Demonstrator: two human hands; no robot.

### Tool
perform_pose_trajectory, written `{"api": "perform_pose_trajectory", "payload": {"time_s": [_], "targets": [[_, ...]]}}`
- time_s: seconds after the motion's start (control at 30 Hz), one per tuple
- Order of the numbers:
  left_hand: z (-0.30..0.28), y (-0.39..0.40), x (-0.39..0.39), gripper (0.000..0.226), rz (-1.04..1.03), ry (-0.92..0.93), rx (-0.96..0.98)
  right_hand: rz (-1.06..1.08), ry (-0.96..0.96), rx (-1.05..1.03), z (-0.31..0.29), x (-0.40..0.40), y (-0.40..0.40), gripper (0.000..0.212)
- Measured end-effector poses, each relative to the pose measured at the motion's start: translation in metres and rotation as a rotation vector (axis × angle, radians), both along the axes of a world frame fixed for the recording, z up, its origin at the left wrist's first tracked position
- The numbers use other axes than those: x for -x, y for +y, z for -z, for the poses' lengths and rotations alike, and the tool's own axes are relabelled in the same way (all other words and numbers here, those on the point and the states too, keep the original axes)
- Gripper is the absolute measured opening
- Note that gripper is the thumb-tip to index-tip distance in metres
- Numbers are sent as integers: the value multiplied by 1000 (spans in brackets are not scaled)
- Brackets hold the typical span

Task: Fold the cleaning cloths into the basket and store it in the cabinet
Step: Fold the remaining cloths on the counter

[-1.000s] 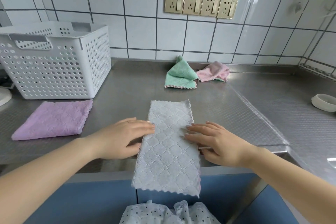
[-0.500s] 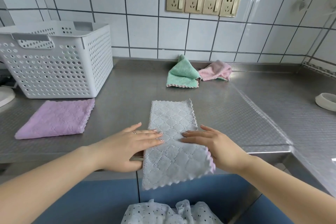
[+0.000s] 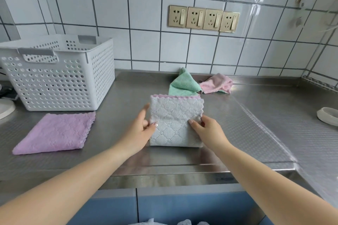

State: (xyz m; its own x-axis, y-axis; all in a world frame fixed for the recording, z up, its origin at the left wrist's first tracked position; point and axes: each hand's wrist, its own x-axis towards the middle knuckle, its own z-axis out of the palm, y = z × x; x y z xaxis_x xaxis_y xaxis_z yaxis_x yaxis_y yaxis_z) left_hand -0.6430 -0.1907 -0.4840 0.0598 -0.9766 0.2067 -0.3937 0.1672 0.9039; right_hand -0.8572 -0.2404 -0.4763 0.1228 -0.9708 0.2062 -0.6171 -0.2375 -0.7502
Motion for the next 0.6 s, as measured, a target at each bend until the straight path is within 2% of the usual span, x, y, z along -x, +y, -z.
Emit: {"api": "perform_pose_trajectory", "payload": {"time_s": [0.07,0.17,0.27,0.37,0.6], "targets": [[3,-13,0,76,-49,-58,-55,28,40,-40,-1,-6,-13,43],[5,-27,0,80,-60,-168,-119,51,119,-104,-1,-11,-26,41],[6,-40,-2,62,-27,-169,-162,65,193,-139,2,-10,-33,37],[6,-46,-1,37,-35,-201,-223,50,208,-163,0,-9,-34,21],[0,-49,-1,31,-23,-181,-322,66,190,-241,-4,-11,-37,46]]}}
